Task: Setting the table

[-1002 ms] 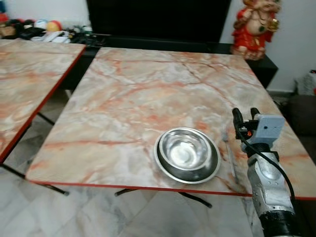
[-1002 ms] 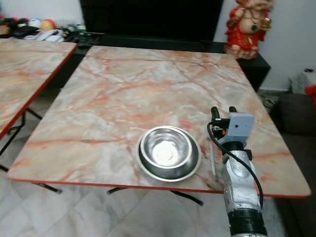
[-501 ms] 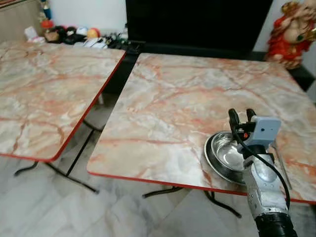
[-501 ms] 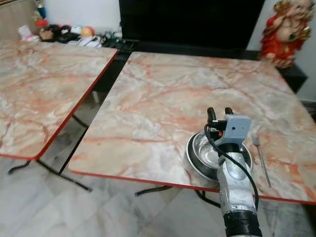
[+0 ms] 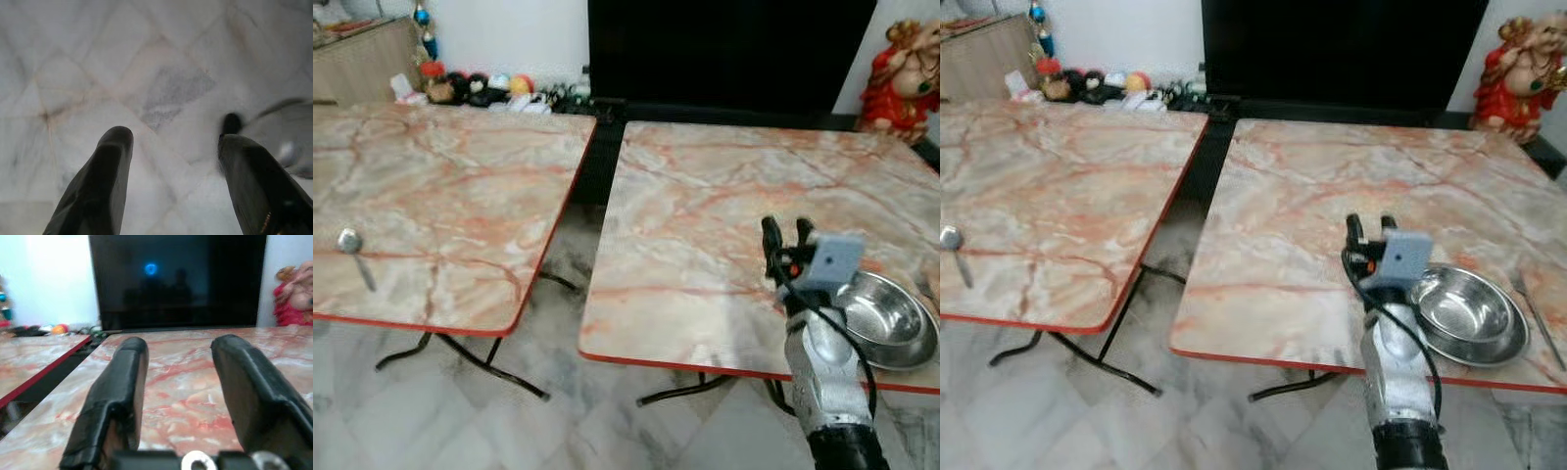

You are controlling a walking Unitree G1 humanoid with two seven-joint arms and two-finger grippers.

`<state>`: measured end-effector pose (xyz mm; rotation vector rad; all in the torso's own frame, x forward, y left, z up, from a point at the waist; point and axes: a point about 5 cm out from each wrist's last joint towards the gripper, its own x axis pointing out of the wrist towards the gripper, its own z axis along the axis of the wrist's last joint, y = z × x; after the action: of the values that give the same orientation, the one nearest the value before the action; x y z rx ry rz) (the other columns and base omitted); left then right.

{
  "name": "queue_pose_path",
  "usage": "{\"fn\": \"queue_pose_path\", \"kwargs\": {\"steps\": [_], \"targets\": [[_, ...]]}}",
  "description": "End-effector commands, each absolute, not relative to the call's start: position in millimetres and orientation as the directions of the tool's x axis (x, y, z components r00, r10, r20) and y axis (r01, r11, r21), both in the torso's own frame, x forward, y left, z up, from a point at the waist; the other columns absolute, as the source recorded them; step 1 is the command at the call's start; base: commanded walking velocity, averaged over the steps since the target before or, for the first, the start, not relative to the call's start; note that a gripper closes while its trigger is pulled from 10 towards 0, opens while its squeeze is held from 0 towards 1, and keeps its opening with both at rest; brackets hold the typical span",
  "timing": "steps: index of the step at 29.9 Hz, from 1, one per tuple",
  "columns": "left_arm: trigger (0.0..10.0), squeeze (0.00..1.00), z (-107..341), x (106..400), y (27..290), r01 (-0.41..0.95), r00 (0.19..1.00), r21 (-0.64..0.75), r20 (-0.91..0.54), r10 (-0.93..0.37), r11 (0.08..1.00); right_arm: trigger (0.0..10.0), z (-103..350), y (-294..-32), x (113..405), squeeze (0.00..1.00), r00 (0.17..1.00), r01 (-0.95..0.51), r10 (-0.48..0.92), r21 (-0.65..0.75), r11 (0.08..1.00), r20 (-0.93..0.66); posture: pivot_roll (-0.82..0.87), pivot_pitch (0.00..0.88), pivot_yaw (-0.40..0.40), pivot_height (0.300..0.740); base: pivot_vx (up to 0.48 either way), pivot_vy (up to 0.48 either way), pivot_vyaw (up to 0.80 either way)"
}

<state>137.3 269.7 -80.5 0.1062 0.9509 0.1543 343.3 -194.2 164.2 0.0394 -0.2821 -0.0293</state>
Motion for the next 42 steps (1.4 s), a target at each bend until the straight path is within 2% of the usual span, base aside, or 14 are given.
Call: {"fn": "queue_pose_path", "kwargs": {"steps": [1,8,12,18,34,42], "targets": [[10.0,0.0,-82.7,135.2,265.5,-0.063,0.565,0.169,-0.806,0.175,0.984,10.0,167.6,-183.8,344.3,0.0,0.954,-0.002,-0.012,0.047,0.999,0.298,0.08,0.024,-0.034,0.74,0.0,0.48,0.0],[10.0,0.0,-83.2,149.4,247.0,-0.035,0.593,0.167,-0.79,0.155,0.985,10.0,161.5,-188.1,341.9,0.0,0.956,0.061,-0.082,0.082,0.995,0.283,0.08,0.02,-0.03,0.74,0.0,0.48,0.0],[10.0,0.0,-81.9,154.9,243.5,-0.032,0.605,0.165,-0.782,0.15,0.986,10.0,161.5,-200.2,341.9,0.0,0.933,0.216,-0.236,0.102,0.971,0.272,0.09,0.039,-0.032,0.74,0.0,0.48,0.0],[10.0,0.0,-77.6,162.0,246.3,-0.046,0.63,0.163,-0.761,0.155,0.986,10.0,159.2,-221.1,340.3,0.0,0.893,0.362,-0.381,0.123,0.924,0.241,0.09,0.054,-0.035,0.74,0.0,0.48,0.0],[10.0,0.0,-70.6,172.9,248.7,-0.052,0.672,0.162,-0.725,0.154,0.985,10.0,159.8,-198.5,348.8,0.0,0.934,0.238,-0.262,0.124,0.963,0.243,0.11,0.081,-0.035,0.74,0.0,0.48,0.0],[10.0,0.0,-71.1,173.9,245.0,-0.052,0.675,0.16,-0.722,0.153,0.986,10.0,157.7,-199.5,349.5,0.0,0.937,0.24,-0.26,0.114,0.964,0.235,0.1,0.091,-0.037,0.74,0.0,0.48,0.0]]}}
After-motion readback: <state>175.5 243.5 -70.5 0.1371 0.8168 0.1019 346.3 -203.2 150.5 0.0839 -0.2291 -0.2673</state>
